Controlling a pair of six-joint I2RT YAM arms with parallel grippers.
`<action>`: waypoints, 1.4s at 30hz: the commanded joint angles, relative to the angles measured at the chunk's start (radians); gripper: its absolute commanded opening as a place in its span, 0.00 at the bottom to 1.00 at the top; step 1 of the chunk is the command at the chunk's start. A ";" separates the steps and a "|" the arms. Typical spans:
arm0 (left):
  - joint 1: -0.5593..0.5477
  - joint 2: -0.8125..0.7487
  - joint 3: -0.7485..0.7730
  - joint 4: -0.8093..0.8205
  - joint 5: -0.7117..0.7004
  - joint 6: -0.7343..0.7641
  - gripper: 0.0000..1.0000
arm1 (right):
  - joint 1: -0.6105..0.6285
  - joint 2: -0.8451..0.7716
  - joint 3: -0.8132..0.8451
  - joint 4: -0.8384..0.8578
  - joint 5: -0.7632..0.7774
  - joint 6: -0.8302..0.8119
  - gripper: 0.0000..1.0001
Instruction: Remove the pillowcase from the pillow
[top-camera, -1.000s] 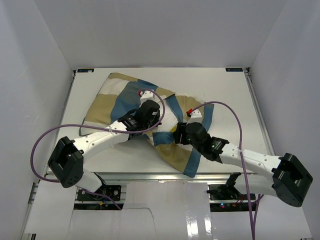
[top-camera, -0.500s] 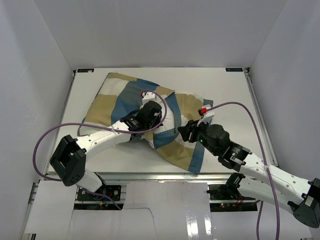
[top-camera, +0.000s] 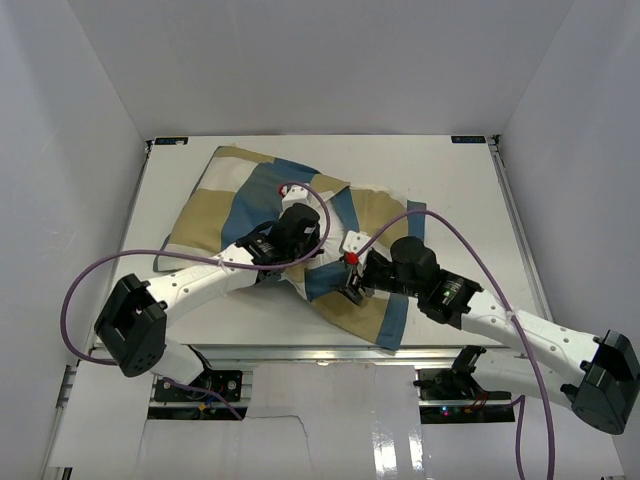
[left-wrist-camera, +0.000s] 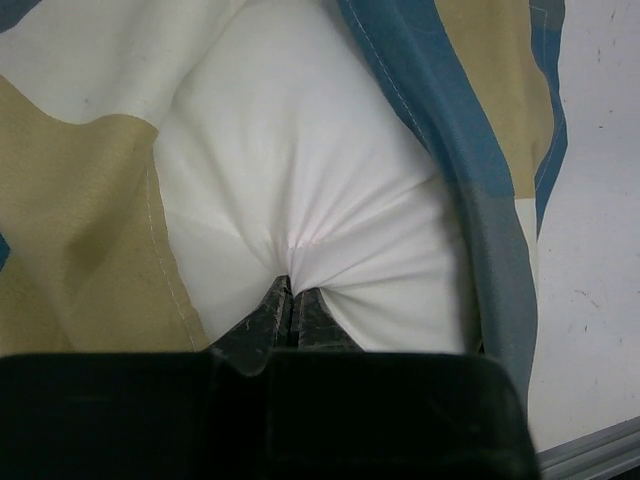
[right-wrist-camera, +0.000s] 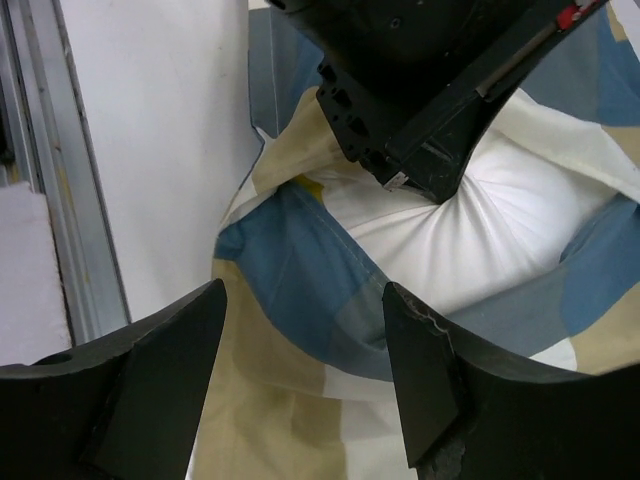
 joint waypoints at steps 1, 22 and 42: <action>-0.002 -0.093 -0.002 0.055 0.013 -0.015 0.00 | 0.002 0.023 0.030 0.008 -0.067 -0.177 0.70; 0.033 -0.124 0.046 0.021 0.010 -0.021 0.00 | -0.005 0.066 -0.085 0.212 0.059 -0.134 0.08; 0.307 0.182 0.558 -0.240 0.076 -0.013 0.00 | 0.042 -0.229 -0.297 0.153 0.025 0.119 0.08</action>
